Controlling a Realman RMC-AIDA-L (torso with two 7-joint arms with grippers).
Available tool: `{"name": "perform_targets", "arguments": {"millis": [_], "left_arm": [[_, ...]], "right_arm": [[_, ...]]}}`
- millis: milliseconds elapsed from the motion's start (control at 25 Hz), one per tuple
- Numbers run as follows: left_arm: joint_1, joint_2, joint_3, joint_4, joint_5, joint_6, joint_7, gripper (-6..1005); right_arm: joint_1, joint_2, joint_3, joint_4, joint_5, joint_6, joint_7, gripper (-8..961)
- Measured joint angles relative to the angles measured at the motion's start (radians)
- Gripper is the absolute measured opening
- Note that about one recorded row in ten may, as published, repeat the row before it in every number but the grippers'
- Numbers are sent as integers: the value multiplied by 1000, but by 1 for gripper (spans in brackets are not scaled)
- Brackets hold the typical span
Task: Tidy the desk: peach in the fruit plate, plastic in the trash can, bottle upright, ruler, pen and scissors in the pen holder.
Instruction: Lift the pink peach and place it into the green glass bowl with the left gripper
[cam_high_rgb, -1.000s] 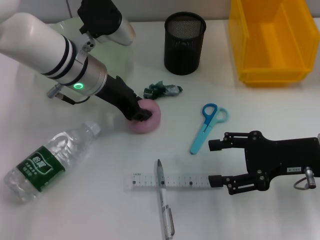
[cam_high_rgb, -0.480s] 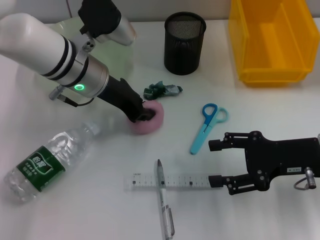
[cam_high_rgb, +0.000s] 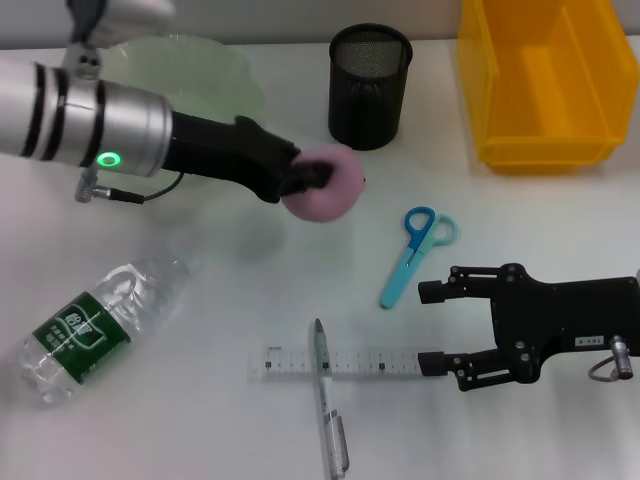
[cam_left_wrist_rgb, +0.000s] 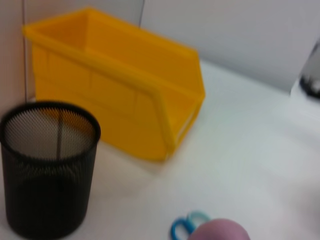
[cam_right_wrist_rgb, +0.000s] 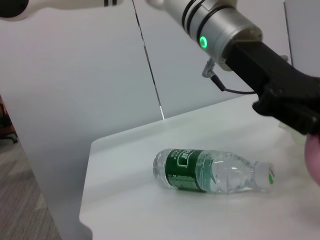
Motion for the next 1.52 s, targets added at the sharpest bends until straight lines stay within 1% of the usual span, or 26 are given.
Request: {"name": "perform_targets", "arguments": {"millis": [40, 120, 160, 200, 240, 280, 320, 360, 400, 440, 520, 560, 600, 640, 680, 720, 760, 800, 1000, 1040, 1080, 1160, 1520], "left_arm": [[13, 0, -13, -6, -29, 4, 24, 140], [48, -1, -33, -33, -129, 1, 89, 120], [71, -1, -41, -67, -220, -5, 143, 110], [71, -1, -41, -67, -220, -5, 143, 99], [89, -1, -62, -122, -317, -13, 207, 88], [96, -1, -77, -159, -371, -17, 252, 86], [96, -1, -77, -159, -371, -17, 252, 83], [102, -1, -113, -238, -452, -27, 333, 81], [102, -1, -113, -238, -452, -27, 333, 78], [103, -2, -133, -275, -488, -37, 375, 76], [104, -6, -159, -327, -533, -74, 436, 71], [104, -9, -173, -375, -589, -133, 508, 71], [104, -9, -173, -375, -589, -133, 508, 71], [103, -9, -174, -413, -649, -194, 577, 71], [101, -10, -173, -430, -678, -225, 606, 71], [101, -10, -173, -430, -678, -225, 606, 71], [95, -10, -173, -453, -730, -290, 648, 71], [95, -10, -173, -453, -730, -290, 648, 72], [93, -12, -175, -460, -785, -426, 675, 72], [93, -12, -175, -465, -802, -471, 678, 72], [93, -12, -175, -465, -802, -471, 678, 73], [93, -13, -174, -470, -821, -512, 693, 76], [95, -14, -174, -473, -823, -528, 702, 91]], "right_arm": [[1, 0, 0, 0, 0, 0, 0, 824], [2, 0, 0, 0, 0, 0, 0, 824], [4, 0, 0, 0, 0, 0, 0, 824], [4, 0, 0, 0, 0, 0, 0, 824], [4, 0, 0, 0, 0, 0, 0, 824], [4, 0, 0, 0, 0, 0, 0, 824], [4, 1, 0, 0, 0, 0, 0, 824], [5, 1, 0, 0, 0, 0, 0, 824], [5, 1, 0, 0, 0, 0, 0, 824], [5, 1, 0, 0, 0, 0, 0, 824], [5, 2, 1, 0, 0, 0, 0, 824], [5, 2, 1, 0, 0, 0, 1, 824], [5, 2, 1, 0, 0, 0, 1, 824], [5, 3, 2, 0, 0, 0, 3, 824], [5, 3, 2, 0, 0, 0, 3, 824], [6, 4, 2, 0, 0, 0, 5, 824], [6, 3, 3, 0, 0, 0, 7, 824], [6, 3, 3, 0, 0, 0, 7, 824], [6, 4, 7, 0, 0, -1, 9, 824], [6, 5, 8, 0, 0, -1, 9, 824], [6, 5, 8, 0, 0, 0, 10, 824], [6, 6, 8, 0, 0, 0, 10, 824], [7, 7, 8, 0, 0, 0, 11, 824]]}}
